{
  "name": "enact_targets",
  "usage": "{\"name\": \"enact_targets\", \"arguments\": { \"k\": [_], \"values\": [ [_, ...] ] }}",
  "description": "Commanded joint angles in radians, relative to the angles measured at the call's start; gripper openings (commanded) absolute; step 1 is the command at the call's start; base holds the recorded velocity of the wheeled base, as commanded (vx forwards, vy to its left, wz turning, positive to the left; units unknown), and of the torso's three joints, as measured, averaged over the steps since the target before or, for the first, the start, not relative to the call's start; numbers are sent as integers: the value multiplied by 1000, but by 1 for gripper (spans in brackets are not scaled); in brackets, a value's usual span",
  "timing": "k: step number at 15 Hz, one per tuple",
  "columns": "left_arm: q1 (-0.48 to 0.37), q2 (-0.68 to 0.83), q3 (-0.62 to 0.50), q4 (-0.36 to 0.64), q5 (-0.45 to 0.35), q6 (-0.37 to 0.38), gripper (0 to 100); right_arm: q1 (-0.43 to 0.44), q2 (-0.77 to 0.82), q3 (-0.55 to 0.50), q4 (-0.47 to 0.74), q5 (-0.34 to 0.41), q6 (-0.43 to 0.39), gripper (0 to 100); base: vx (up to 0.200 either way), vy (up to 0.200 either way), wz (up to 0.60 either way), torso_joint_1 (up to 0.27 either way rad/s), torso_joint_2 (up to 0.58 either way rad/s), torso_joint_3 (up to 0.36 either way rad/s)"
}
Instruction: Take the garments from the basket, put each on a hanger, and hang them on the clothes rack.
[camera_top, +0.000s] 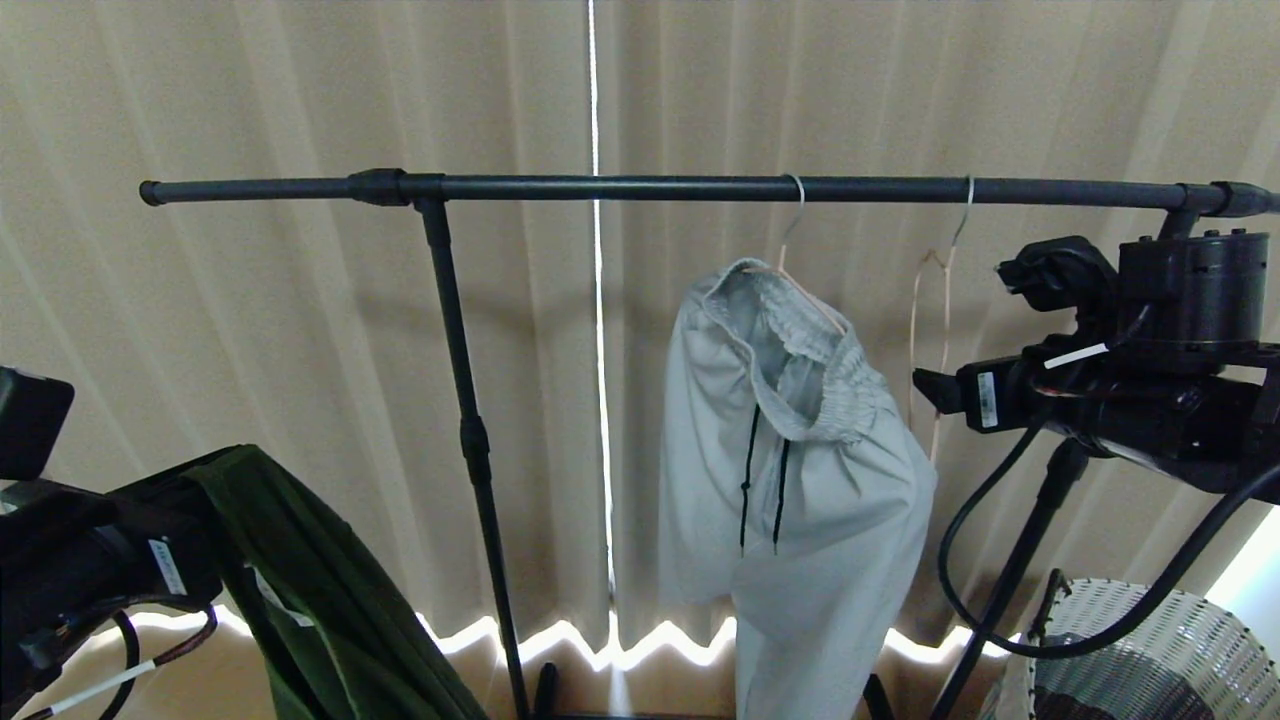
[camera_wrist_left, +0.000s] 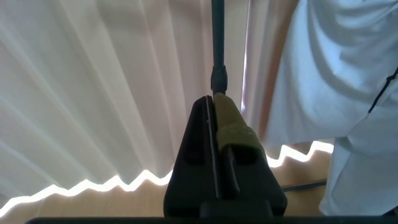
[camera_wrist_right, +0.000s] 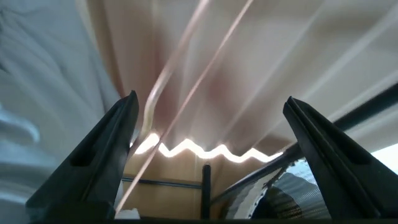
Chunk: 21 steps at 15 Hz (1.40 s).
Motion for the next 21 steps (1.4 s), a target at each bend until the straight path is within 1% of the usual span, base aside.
{"name": "enact_targets", "arguments": {
  "k": [1, 3, 6, 10, 13, 19, 21],
  "values": [
    [0, 2, 1, -1, 0, 1, 0, -12, -1, -7, 3, 0, -1, 100, 0, 0, 0, 0, 0, 0],
    [0, 2, 2, -1, 1, 1, 0, -10, 21, -30, 6, 0, 2, 100, 0, 0, 0, 0, 0, 0],
    [0, 2, 4, -1, 1, 4, 0, 10, 54, -79, 8, 0, 67, 100, 0, 0, 0, 0, 0, 0],
    [0, 2, 4, -1, 0, 4, 0, 17, 82, -96, 4, 0, 96, 100, 0, 0, 0, 0, 0, 0],
    [0, 2, 4, -1, 0, 4, 0, 31, 87, -102, 6, 0, 99, 100, 0, 0, 0, 0, 0, 0],
    [1, 1, 4, -1, 0, 4, 0, -9, 84, -98, 6, -2, 101, 100, 0, 0, 0, 0, 0, 0],
    [1, 2, 4, -1, 0, 4, 0, -15, 81, -91, 8, -19, 99, 100, 0, 0, 0, 0, 0, 0]
  ]
}}
